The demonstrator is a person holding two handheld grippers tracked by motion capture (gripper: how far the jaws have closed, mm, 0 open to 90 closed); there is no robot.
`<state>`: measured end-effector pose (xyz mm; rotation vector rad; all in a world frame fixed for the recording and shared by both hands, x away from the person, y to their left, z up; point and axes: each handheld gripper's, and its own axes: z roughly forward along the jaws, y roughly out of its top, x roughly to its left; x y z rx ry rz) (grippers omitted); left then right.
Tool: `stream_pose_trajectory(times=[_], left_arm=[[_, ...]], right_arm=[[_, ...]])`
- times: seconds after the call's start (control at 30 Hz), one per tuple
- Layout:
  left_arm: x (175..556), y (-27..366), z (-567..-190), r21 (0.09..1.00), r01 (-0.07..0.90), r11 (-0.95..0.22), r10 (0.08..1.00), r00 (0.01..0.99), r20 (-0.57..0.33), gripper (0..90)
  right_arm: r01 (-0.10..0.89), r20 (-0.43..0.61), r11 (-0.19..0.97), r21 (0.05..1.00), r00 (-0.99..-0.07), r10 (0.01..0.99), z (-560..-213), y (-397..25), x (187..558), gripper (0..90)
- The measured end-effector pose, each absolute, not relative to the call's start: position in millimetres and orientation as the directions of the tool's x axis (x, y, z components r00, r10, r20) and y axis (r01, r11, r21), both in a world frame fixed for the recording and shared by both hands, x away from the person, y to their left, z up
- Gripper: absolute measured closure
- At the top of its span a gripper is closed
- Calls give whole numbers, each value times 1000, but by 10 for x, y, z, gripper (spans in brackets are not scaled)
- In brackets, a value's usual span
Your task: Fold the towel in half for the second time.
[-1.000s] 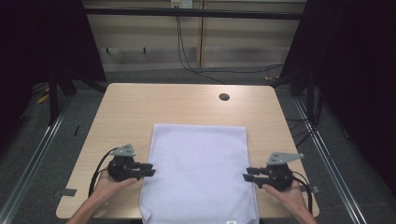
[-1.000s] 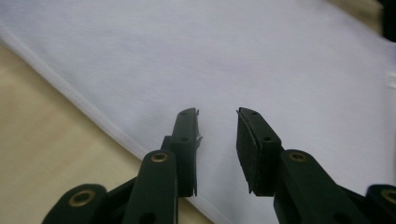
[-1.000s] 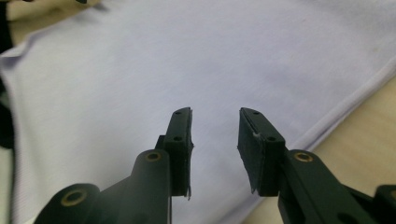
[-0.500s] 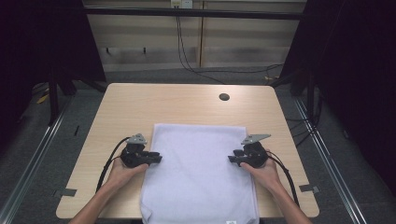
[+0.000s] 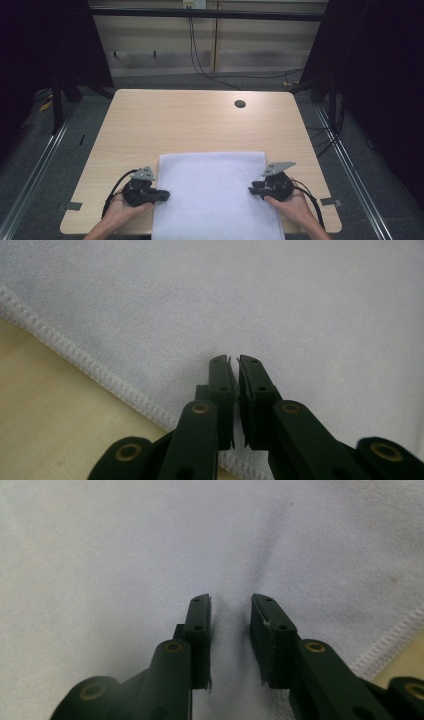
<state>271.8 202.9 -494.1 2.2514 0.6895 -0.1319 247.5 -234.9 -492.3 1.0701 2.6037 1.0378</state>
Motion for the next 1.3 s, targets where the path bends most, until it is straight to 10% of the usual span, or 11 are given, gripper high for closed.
stream_pose_trajectory(times=[0.8,1.17,1.3], left_arm=[[3822,2150,-5029,700,571,-429,599,760,-253,540],[3773,2116,-5031,683,553,-476,529,801,-279,776],[3745,2089,-5029,697,528,-485,517,816,-258,856]], right_arm=[[582,54,365,727,-578,814,-4834,-2747,3321,530],[629,123,367,685,-597,793,-5017,-2760,3411,547],[642,163,345,685,-596,786,-5020,-2771,3417,721]])
